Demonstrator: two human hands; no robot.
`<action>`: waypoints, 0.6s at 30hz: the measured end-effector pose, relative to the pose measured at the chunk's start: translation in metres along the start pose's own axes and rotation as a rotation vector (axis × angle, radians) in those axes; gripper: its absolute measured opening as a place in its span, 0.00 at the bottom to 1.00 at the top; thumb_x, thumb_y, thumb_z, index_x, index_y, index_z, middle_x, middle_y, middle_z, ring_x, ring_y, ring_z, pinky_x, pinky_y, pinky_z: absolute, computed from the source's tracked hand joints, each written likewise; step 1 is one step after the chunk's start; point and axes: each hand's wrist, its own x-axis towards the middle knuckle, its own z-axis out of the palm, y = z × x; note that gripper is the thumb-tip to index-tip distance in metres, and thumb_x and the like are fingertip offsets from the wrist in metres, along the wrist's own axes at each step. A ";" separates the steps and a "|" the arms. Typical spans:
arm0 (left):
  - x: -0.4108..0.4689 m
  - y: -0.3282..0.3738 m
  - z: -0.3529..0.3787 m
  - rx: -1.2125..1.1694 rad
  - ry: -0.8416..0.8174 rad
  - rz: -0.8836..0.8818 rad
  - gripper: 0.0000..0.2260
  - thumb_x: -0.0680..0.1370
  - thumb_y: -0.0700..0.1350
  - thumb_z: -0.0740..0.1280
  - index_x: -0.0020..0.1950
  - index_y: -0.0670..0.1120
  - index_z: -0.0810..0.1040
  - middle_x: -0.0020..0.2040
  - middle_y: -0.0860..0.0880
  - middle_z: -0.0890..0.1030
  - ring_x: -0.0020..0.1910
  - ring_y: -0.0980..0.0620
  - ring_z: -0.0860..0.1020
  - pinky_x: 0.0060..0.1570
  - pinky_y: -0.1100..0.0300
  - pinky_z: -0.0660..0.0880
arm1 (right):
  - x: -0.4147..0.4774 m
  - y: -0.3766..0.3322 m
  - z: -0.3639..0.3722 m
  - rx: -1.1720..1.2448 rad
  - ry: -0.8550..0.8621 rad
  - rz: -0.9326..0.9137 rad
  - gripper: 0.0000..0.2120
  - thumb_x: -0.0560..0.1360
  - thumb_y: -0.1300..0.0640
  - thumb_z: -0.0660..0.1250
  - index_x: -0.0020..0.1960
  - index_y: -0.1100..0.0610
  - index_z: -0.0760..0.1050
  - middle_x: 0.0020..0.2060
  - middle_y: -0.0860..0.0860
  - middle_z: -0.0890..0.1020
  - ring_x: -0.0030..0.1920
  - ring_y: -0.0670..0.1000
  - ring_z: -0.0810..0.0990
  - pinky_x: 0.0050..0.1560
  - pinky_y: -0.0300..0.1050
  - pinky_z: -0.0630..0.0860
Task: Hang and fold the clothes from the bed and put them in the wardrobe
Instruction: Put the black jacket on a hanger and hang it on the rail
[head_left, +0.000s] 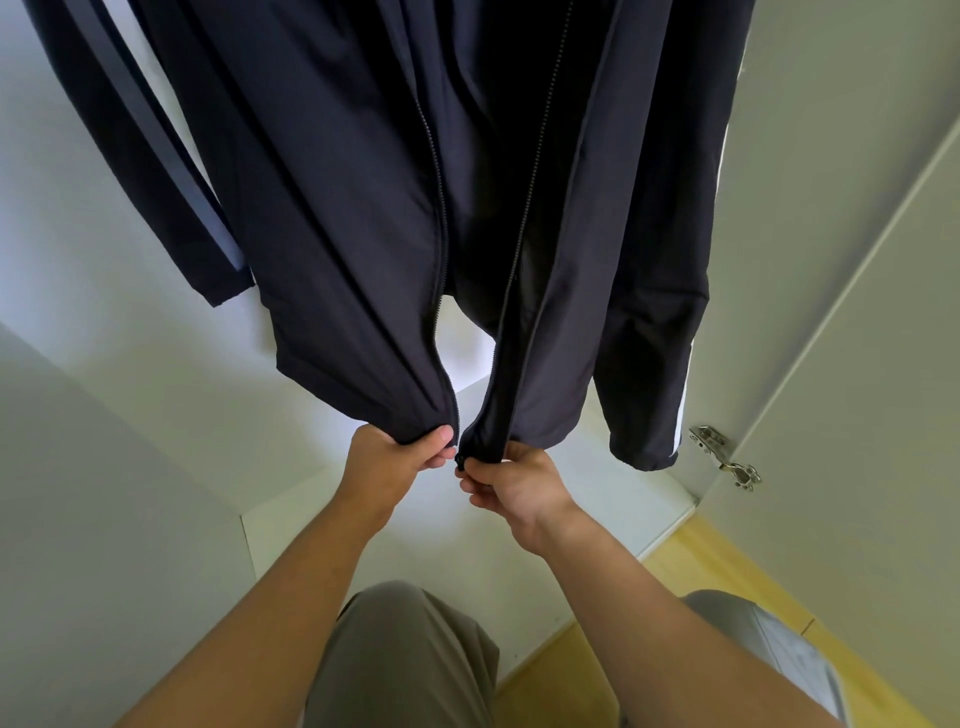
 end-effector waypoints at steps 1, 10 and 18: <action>0.000 0.000 0.000 -0.002 0.007 -0.007 0.05 0.76 0.44 0.75 0.45 0.43 0.86 0.39 0.46 0.87 0.40 0.47 0.86 0.53 0.47 0.83 | 0.000 0.000 0.001 -0.010 0.009 -0.005 0.10 0.76 0.65 0.71 0.57 0.64 0.80 0.44 0.56 0.87 0.38 0.50 0.83 0.42 0.42 0.81; -0.002 -0.001 0.005 0.040 0.044 -0.028 0.06 0.76 0.49 0.75 0.45 0.47 0.85 0.38 0.50 0.87 0.39 0.49 0.86 0.53 0.45 0.82 | -0.001 -0.003 0.010 0.240 0.115 0.017 0.08 0.76 0.67 0.71 0.55 0.66 0.80 0.40 0.57 0.84 0.37 0.51 0.81 0.42 0.43 0.80; 0.000 -0.003 0.012 0.003 0.128 -0.060 0.08 0.76 0.49 0.74 0.46 0.45 0.84 0.37 0.50 0.87 0.38 0.50 0.86 0.52 0.46 0.82 | -0.004 -0.002 0.020 0.305 0.134 0.035 0.09 0.77 0.67 0.71 0.56 0.66 0.79 0.40 0.57 0.85 0.37 0.51 0.82 0.41 0.42 0.81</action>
